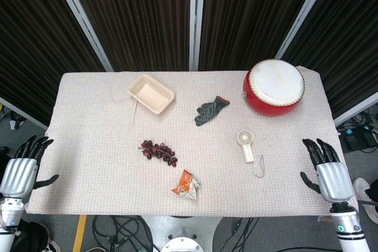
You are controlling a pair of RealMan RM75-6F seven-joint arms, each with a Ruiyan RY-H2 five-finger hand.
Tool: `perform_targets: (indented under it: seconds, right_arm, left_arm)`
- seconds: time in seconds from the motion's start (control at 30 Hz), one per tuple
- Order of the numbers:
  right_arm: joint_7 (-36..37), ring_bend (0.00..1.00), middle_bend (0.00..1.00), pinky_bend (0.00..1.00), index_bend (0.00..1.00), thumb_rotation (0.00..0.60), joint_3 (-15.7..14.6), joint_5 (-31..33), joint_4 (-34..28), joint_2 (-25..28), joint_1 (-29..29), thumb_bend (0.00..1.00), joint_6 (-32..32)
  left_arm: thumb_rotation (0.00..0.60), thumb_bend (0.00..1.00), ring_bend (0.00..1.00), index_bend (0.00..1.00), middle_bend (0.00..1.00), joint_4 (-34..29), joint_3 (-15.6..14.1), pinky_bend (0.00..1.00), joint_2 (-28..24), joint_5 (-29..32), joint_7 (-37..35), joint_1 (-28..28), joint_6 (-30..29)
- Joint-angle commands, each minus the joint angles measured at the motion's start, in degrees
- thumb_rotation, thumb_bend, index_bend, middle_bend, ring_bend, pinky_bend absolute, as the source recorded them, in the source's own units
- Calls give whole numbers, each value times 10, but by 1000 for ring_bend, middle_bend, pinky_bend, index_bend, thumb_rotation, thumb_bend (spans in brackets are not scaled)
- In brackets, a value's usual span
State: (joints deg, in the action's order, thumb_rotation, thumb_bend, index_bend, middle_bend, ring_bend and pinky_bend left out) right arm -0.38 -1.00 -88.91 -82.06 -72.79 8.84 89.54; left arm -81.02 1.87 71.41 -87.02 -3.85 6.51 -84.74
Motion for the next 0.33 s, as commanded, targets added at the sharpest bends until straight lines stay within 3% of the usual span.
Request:
perform_targets:
  seconds: [0.03, 0.33]
  right_arm:
    - [2, 0, 0, 0, 0, 600, 6, 4, 7, 2, -9, 0, 1]
    - [-13, 0, 0, 0, 0, 600, 13, 10, -10, -3, -12, 0, -17]
  left_arm:
    - [600, 0, 8, 155, 109, -2, 1, 149, -1, -1, 0, 0, -2]
    - [600, 0, 8, 155, 109, -4, 2, 149, -15, -1, -8, 3, 2]
